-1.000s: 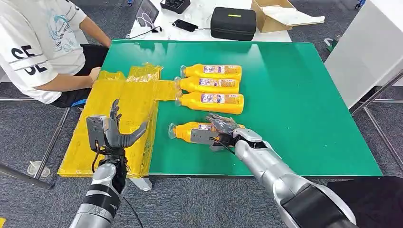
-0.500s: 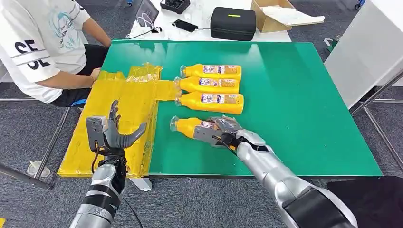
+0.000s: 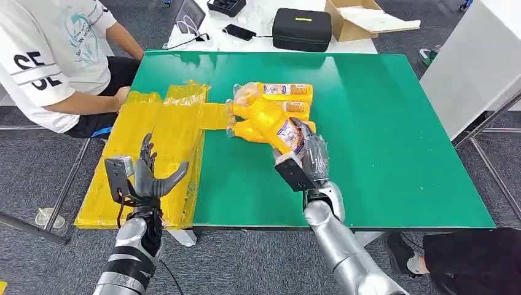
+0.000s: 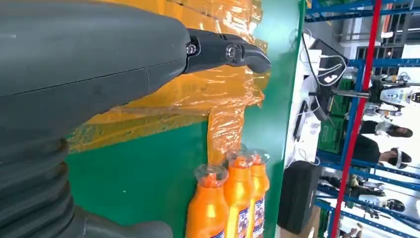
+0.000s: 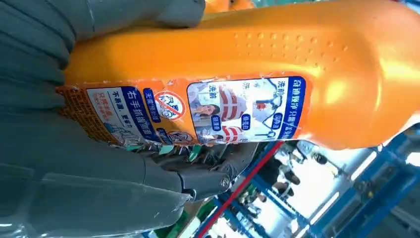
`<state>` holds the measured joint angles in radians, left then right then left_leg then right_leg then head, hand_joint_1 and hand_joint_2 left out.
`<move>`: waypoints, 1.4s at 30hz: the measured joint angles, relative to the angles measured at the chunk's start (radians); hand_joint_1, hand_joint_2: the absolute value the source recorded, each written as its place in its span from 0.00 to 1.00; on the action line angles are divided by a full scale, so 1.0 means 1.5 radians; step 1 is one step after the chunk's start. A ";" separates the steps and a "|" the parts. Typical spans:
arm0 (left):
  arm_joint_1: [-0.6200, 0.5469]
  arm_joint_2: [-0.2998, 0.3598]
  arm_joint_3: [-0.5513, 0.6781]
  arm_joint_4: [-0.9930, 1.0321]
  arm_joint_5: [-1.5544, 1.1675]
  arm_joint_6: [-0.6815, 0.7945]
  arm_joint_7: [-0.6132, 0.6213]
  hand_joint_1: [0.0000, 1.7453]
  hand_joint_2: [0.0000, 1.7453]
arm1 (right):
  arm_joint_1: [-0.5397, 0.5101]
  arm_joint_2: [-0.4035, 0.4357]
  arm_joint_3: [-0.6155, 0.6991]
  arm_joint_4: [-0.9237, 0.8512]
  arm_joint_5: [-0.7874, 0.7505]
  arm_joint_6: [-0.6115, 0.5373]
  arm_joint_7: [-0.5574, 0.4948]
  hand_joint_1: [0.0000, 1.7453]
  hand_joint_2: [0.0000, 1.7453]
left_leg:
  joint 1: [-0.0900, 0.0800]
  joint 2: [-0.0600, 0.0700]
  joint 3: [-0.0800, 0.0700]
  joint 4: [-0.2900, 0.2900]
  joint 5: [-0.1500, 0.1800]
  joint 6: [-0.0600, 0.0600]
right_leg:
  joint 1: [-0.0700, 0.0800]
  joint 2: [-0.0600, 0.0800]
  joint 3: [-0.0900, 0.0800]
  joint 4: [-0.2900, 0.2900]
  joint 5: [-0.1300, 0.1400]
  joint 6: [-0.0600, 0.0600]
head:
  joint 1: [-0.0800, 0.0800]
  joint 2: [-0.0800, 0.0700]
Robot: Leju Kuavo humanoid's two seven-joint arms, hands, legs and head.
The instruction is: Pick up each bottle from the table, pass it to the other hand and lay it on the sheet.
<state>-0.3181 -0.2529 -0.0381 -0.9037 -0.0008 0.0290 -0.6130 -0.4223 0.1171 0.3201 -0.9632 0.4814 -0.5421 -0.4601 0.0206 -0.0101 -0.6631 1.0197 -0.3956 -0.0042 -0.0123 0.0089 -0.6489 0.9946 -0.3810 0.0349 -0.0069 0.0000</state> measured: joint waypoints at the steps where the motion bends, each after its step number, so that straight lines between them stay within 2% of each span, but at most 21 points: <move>1: 0.000 0.000 0.000 -0.001 0.000 0.000 0.000 0.00 1.00 | 0.003 0.002 -0.004 -0.007 0.000 0.000 -0.001 1.00 1.00 | 0.000 0.000 0.000 0.000 0.000 0.000 | 0.000 0.000 0.000 0.000 0.000 0.000 | 0.000 0.000; 3: 0.000 0.000 0.000 -0.004 0.012 -0.012 0.003 0.00 1.00 | 0.012 0.007 -0.017 -0.023 -0.030 -0.016 -0.034 1.00 1.00 | 0.000 0.000 0.000 0.000 0.000 0.000 | 0.000 0.000 0.000 0.000 0.000 0.000 | 0.000 0.000; 5: 0.001 -0.002 -0.002 -0.007 0.038 -0.034 0.014 0.00 1.00 | 0.028 0.020 -0.044 -0.051 -0.085 -0.063 -0.106 1.00 1.00 | 0.000 0.000 0.000 0.000 0.000 0.000 | 0.000 0.000 0.000 0.000 0.000 0.000 | 0.000 0.000; 8: 0.000 -0.006 -0.013 -0.018 0.069 -0.073 0.029 0.00 1.00 | 0.045 0.031 -0.082 -0.079 -0.116 -0.085 -0.151 1.00 1.00 | 0.000 0.000 0.000 0.000 0.000 0.000 | 0.000 0.000 0.000 0.000 0.000 0.000 | 0.000 0.000; 14: 0.001 -0.007 -0.051 -0.048 0.146 -0.183 0.055 0.00 1.00 | 0.074 0.038 -0.094 -0.080 -0.131 -0.029 -0.156 1.00 1.00 | 0.000 0.000 0.000 0.000 -0.001 0.001 | 0.000 0.000 0.000 0.000 0.000 0.000 | 0.000 0.000; 18: 0.000 -0.007 -0.079 -0.056 0.169 -0.227 0.064 0.00 1.00 | 0.076 0.045 -0.053 -0.051 -0.122 0.006 -0.156 1.00 1.00 | 0.000 0.000 0.000 0.000 -0.001 0.001 | 0.000 0.000 0.000 0.000 0.000 0.000 | 0.000 0.000; 29: -0.018 -0.007 -0.128 -0.036 0.177 -0.257 0.068 0.00 1.00 | 0.061 0.079 0.094 0.045 -0.091 -0.023 -0.157 1.00 1.00 | 0.000 0.000 0.000 0.000 0.000 0.001 | 0.000 0.000 0.000 0.000 0.000 0.000 | 0.000 0.000; 42: -0.037 -0.007 -0.142 0.007 0.203 -0.310 0.070 0.00 1.00 | 0.029 0.099 0.142 0.108 -0.073 -0.027 -0.157 1.00 1.00 | 0.000 0.000 0.000 0.000 0.000 0.001 | 0.000 0.000 -0.001 0.000 0.000 0.000 | 0.000 0.000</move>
<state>-0.3729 -0.2636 -0.2510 -0.8926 0.3044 -0.4353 -0.5077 -0.3786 0.2659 0.5333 -0.8014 0.3716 -0.5821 -0.6950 0.0206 -0.0099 -0.6634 1.0197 -0.3962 -0.0033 -0.0122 0.0090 -0.6500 0.9946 -0.3811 0.0348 -0.0069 0.0000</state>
